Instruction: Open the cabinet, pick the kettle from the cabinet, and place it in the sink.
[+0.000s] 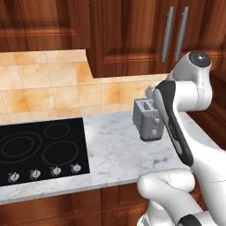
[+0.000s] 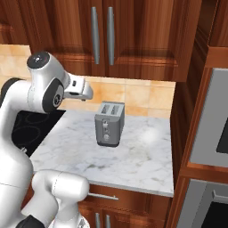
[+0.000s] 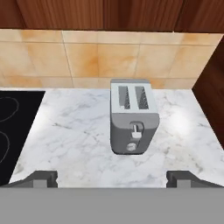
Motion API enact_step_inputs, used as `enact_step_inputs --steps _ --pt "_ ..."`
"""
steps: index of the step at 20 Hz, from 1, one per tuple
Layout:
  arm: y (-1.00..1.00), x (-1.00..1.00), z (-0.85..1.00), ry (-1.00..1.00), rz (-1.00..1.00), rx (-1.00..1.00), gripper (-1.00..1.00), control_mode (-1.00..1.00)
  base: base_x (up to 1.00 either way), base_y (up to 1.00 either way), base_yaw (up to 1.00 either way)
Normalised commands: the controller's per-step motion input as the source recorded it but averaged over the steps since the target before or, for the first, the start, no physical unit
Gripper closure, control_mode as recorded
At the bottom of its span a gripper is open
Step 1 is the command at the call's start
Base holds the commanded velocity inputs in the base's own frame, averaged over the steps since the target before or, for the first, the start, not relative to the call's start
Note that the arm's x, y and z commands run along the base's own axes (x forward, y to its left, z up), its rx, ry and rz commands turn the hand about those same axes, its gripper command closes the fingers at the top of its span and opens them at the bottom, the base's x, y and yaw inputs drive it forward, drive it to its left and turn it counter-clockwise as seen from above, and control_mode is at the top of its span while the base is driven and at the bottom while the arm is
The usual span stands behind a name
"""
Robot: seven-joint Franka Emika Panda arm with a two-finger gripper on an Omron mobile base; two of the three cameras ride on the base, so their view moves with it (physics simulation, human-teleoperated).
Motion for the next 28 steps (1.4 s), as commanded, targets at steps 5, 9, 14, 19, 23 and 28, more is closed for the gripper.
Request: enact_step_inputs --steps 5,9,14,19,23,28 --pt "-0.24 0.00 0.32 -0.03 -0.07 0.00 -1.00 -1.00 0.00 0.00 0.00" --pt "-0.21 0.00 0.27 0.00 0.00 0.00 -1.00 -1.00 0.00 0.00 0.00" --pt "-0.15 0.02 0.25 0.00 0.00 0.02 -1.00 -1.00 0.00 0.00 0.00" --pt "-0.06 0.04 0.22 -0.04 0.06 0.04 -1.00 -1.00 0.00 0.00 0.00" --pt "0.00 0.06 0.23 -0.06 0.08 0.01 -1.00 -1.00 0.00 0.00 0.00" --pt "0.00 0.08 0.23 -0.03 0.08 0.02 -1.00 -1.00 0.00 0.00 0.00"
